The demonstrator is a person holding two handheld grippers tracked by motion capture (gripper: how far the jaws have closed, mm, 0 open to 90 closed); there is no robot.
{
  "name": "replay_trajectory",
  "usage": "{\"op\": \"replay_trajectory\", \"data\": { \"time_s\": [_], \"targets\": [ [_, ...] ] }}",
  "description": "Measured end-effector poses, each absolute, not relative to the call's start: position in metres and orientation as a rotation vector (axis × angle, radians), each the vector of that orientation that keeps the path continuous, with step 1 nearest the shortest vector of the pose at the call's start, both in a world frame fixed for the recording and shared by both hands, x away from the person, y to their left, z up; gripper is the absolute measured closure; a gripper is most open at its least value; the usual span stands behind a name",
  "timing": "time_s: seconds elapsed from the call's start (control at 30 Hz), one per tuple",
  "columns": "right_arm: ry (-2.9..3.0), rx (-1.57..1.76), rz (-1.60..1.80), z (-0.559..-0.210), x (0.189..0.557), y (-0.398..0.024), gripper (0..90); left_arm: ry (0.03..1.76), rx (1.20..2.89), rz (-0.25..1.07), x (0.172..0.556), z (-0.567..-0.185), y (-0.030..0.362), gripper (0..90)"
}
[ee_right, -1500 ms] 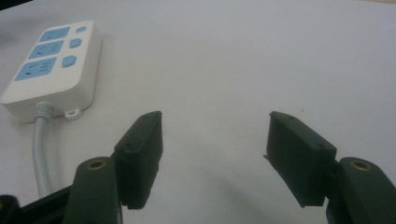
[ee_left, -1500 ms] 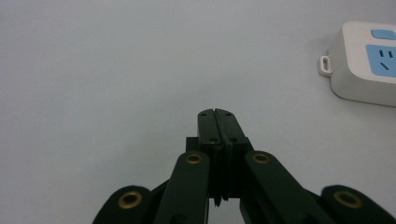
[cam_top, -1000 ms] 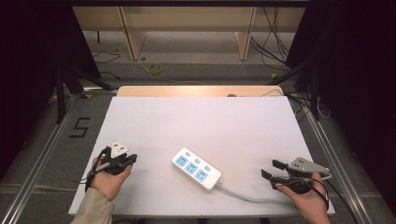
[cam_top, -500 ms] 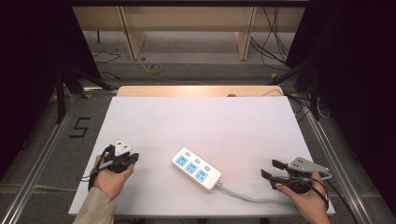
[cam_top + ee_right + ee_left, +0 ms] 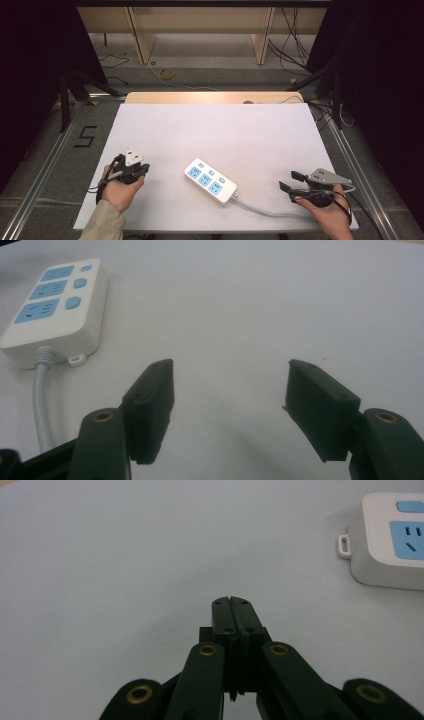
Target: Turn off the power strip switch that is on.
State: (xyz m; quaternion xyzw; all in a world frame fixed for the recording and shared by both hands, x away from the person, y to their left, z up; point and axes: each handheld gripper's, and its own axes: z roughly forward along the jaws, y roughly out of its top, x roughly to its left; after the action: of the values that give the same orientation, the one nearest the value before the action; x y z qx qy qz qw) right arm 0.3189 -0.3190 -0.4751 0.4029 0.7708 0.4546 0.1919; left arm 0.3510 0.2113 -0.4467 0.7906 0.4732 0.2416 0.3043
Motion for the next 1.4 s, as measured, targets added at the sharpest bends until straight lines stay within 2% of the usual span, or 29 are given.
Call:
{"op": "replay_trajectory", "data": {
  "time_s": [1.4],
  "targets": [
    [2.165, 1.130, 1.277, -0.475, 0.319, -0.319, 36.9, 1.224, 2.130, 0.605, 0.363, -0.443, 0.193, 89.8]
  ]
}}
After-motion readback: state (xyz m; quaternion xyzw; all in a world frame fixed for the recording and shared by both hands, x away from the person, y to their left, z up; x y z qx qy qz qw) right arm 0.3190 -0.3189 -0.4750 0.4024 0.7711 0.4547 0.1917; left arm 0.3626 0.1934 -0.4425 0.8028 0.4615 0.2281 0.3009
